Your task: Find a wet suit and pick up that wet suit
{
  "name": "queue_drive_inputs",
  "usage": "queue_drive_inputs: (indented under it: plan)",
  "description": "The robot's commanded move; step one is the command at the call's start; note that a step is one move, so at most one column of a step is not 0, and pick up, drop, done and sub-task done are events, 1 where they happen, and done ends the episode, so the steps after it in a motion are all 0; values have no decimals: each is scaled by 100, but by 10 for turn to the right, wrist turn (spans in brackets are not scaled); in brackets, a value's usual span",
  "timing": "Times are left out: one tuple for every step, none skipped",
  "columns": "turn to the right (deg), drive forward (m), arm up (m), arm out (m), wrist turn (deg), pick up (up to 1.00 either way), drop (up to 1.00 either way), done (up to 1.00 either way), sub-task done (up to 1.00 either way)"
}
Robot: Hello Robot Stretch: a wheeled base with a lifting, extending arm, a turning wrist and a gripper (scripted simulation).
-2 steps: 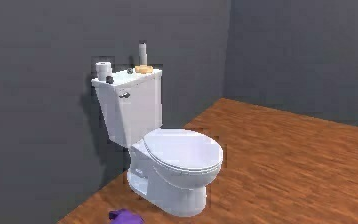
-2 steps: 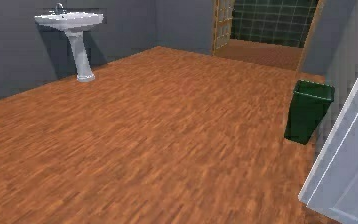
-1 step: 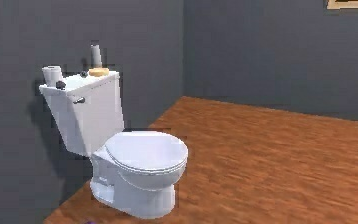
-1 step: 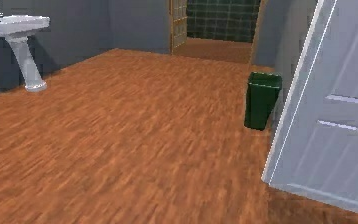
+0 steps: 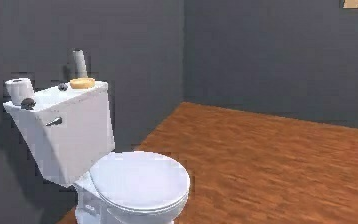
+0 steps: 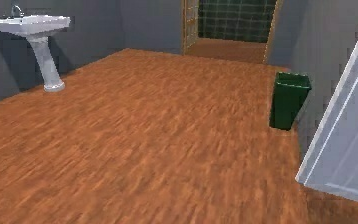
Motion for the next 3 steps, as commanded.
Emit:
queue_drive_inputs:
  plan:
    - [-450, 0, 0, 0, 0, 0, 0, 0, 0]
    - [-450, 0, 0, 0, 0, 0, 0, 0, 0]
    - [-450, 0, 0, 0, 0, 0, 0, 0, 0]
